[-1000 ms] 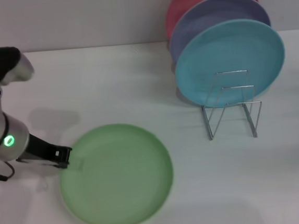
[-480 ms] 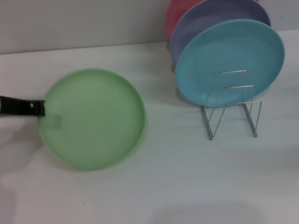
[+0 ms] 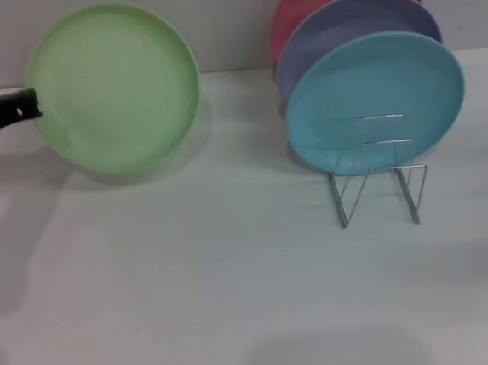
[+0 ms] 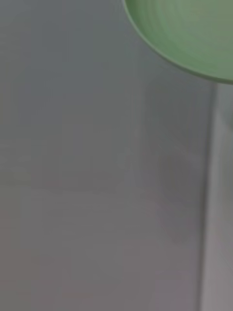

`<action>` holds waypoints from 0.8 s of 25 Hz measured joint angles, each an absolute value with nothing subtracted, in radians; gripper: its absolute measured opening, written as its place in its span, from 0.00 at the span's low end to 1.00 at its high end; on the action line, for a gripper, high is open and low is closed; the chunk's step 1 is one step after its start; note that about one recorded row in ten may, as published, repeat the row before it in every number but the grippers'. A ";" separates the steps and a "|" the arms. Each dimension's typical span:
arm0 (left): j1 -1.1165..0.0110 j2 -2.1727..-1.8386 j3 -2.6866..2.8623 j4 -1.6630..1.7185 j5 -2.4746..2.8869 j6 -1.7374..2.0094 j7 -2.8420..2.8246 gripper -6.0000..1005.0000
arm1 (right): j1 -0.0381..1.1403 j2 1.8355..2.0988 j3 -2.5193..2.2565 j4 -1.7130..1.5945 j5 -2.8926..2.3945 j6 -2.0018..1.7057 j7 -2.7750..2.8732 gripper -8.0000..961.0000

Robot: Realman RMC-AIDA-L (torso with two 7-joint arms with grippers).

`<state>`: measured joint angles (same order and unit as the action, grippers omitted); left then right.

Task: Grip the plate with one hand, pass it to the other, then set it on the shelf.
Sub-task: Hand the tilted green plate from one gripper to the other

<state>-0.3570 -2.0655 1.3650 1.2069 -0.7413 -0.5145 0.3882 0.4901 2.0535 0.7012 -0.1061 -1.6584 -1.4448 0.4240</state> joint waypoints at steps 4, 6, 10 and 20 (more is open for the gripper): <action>-0.295 -2.065 1.449 1.193 -0.904 -0.308 0.515 0.03 | 0.488 2.066 0.698 -0.108 -1.666 -1.453 0.424 0.73; -0.259 -2.064 1.518 1.195 -0.952 -0.209 0.542 0.03 | 0.485 2.070 0.690 -0.108 -1.669 -1.457 0.423 0.73; -0.190 -2.064 1.689 1.199 -0.977 0.027 0.540 0.03 | 0.472 2.073 0.651 -0.104 -1.670 -1.473 0.423 0.73; -0.158 -2.062 2.109 0.938 -0.887 0.808 0.301 0.03 | 0.444 2.074 0.591 -0.097 -1.671 -1.505 0.432 0.73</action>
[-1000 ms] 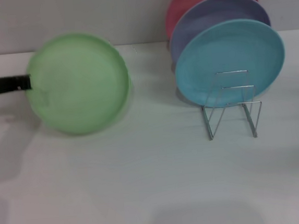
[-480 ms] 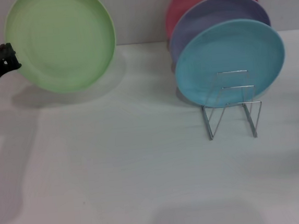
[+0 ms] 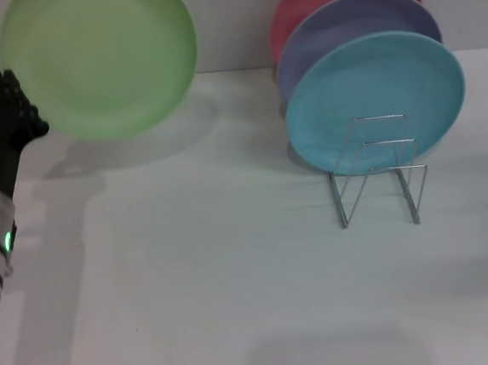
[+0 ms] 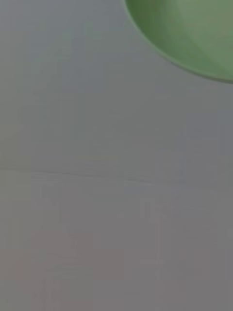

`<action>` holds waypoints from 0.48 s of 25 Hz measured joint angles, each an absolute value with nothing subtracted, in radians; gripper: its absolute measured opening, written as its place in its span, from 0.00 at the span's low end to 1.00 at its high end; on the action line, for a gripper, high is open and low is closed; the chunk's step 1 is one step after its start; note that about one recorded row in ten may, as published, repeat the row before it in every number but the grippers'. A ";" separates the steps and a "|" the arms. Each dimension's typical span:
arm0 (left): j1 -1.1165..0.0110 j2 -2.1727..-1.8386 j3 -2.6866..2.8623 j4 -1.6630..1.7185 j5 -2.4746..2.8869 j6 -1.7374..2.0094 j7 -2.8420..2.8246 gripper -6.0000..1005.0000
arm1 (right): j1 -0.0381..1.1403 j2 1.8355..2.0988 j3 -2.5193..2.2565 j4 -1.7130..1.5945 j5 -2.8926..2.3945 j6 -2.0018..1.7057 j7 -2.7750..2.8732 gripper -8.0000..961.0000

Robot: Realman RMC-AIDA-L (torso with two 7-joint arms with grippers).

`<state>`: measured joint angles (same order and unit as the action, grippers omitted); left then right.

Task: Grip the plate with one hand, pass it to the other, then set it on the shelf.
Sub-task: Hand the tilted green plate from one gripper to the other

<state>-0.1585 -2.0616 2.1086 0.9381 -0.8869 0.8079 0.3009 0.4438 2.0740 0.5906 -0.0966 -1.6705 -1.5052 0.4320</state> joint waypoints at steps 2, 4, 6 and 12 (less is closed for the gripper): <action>-0.174 -2.066 2.164 0.818 -0.845 0.954 0.149 0.03 | 0.422 2.075 0.552 -0.074 -1.671 -1.547 0.433 0.73; -0.184 -2.067 2.200 0.753 -0.840 1.026 0.072 0.03 | 0.412 2.075 0.535 -0.062 -1.671 -1.565 0.433 0.73; -0.193 -2.071 2.237 0.690 -0.843 1.088 0.005 0.03 | 0.392 2.077 0.496 -0.041 -1.671 -1.600 0.430 0.73; -0.193 -2.078 2.325 0.626 -0.869 1.158 -0.022 0.03 | 0.306 2.081 0.329 0.093 -1.672 -1.692 0.364 0.73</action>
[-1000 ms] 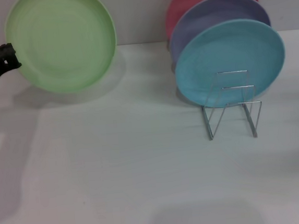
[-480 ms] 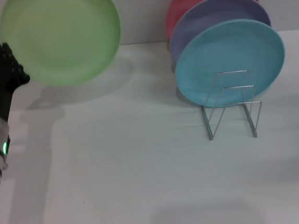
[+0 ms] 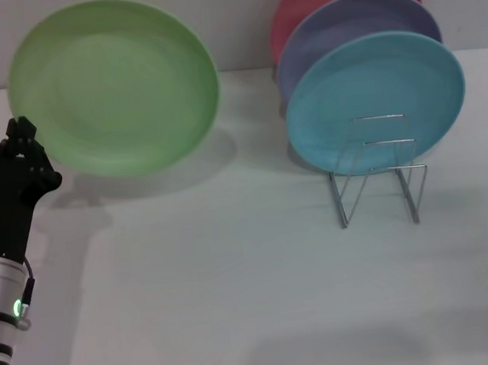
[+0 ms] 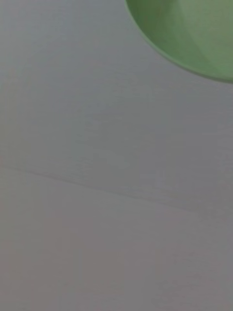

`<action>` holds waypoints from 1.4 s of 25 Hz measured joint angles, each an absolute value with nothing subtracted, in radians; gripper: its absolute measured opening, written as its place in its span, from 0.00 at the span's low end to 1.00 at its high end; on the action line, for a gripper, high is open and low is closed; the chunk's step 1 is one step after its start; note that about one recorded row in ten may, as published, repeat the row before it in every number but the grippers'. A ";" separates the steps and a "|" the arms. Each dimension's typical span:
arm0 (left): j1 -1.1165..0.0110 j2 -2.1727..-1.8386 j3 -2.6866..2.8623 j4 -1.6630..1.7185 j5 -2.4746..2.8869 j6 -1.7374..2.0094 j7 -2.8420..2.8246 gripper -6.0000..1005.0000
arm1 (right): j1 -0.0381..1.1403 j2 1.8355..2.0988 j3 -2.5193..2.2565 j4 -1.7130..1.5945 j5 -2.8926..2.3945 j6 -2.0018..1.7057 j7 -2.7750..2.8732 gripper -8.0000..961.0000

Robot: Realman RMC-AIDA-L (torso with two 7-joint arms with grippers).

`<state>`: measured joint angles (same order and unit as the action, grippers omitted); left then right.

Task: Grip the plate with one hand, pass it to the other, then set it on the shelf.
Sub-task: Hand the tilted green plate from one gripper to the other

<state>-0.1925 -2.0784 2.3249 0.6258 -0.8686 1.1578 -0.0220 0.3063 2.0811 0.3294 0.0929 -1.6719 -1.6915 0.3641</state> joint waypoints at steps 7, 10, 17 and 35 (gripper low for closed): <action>-0.230 -2.079 2.409 0.566 -0.890 1.229 0.033 0.03 | 0.243 2.083 0.239 0.305 -1.672 -1.717 0.178 0.73; -0.238 -2.080 2.418 0.561 -0.892 1.231 0.068 0.03 | 0.229 2.087 0.199 0.438 -1.672 -1.705 0.071 0.73; -0.243 -2.077 2.414 0.560 -0.888 1.217 0.103 0.03 | 0.245 2.090 0.159 0.577 -1.670 -1.632 -0.046 0.73; -0.252 -2.080 2.462 0.615 -1.105 1.181 0.312 0.03 | 0.515 2.085 0.134 0.575 -1.677 -1.317 -0.066 0.72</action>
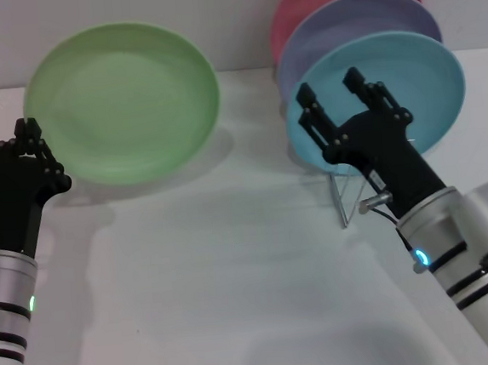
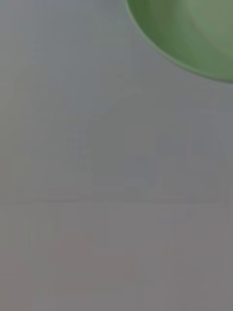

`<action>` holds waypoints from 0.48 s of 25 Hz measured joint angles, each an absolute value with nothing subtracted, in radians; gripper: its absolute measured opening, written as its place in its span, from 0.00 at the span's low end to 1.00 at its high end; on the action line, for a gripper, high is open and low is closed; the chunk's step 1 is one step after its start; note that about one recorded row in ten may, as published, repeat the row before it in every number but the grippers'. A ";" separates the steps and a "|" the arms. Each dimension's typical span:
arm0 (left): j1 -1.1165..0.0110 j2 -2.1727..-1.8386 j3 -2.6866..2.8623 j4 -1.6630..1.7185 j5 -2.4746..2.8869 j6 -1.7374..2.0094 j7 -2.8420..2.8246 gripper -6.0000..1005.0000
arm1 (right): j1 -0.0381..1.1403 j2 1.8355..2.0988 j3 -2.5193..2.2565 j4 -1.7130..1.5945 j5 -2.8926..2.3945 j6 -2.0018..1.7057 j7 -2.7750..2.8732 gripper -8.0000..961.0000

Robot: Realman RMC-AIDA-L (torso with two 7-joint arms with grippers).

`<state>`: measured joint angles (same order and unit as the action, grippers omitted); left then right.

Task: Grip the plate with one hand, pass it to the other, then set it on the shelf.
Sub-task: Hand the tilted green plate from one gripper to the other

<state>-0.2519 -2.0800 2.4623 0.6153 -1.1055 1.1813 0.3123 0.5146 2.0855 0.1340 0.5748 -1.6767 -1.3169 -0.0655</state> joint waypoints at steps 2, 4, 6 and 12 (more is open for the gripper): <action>-0.247 -2.080 2.477 0.629 -1.128 1.186 0.341 0.03 | 0.518 2.086 0.135 0.576 -1.685 -1.306 -0.066 0.72; -0.234 -2.080 2.497 0.657 -1.156 1.191 0.394 0.03 | 0.522 2.089 0.138 0.586 -1.707 -1.285 -0.072 0.72; -0.214 -2.080 2.518 0.695 -1.174 1.196 0.452 0.03 | 0.523 2.091 0.140 0.596 -1.732 -1.263 -0.078 0.72; -0.165 -2.080 2.555 0.768 -1.192 1.236 0.543 0.03 | 0.525 2.092 0.140 0.611 -1.773 -1.219 -0.080 0.72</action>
